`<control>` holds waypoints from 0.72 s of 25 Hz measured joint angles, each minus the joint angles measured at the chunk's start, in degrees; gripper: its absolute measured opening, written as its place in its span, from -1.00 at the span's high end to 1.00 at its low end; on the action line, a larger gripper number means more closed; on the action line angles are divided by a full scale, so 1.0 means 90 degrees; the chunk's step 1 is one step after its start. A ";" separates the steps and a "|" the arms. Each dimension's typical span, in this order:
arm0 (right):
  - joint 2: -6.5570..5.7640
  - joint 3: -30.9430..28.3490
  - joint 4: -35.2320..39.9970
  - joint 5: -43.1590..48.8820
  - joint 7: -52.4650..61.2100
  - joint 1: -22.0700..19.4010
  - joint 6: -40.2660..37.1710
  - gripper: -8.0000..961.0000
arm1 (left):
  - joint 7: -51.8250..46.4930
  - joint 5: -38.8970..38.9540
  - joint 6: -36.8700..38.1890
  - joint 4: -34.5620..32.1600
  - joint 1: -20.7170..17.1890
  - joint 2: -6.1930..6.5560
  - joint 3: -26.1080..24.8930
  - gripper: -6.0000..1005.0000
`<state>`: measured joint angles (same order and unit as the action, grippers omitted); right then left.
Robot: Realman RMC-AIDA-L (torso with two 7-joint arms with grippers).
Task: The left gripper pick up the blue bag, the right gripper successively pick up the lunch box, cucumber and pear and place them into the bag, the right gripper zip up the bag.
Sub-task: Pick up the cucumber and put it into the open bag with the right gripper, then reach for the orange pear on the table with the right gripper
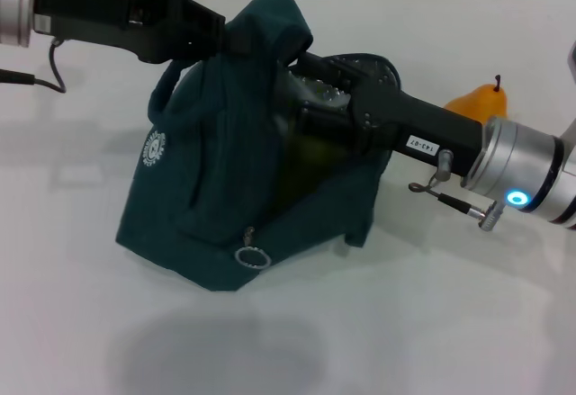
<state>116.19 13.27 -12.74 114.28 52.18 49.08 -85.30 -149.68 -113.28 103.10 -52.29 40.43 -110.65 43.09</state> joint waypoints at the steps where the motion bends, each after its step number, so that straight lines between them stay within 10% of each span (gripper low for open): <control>1: 0.0000 0.0000 0.0000 0.0003 0.0000 0.0000 -0.0009 -0.63 | 0.0000 0.0000 0.0000 0.0000 0.0000 0.0000 -0.0001 0.89; 18: -0.0066 -0.0994 0.2137 -0.0094 0.0299 -0.1474 -0.0781 -0.76 | -0.0007 0.0044 0.0036 -0.0038 -0.0079 0.0005 -0.0013 0.89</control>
<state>115.60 4.33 6.49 113.44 54.87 35.81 -92.33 -149.74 -112.89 103.43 -52.63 39.72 -110.60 42.97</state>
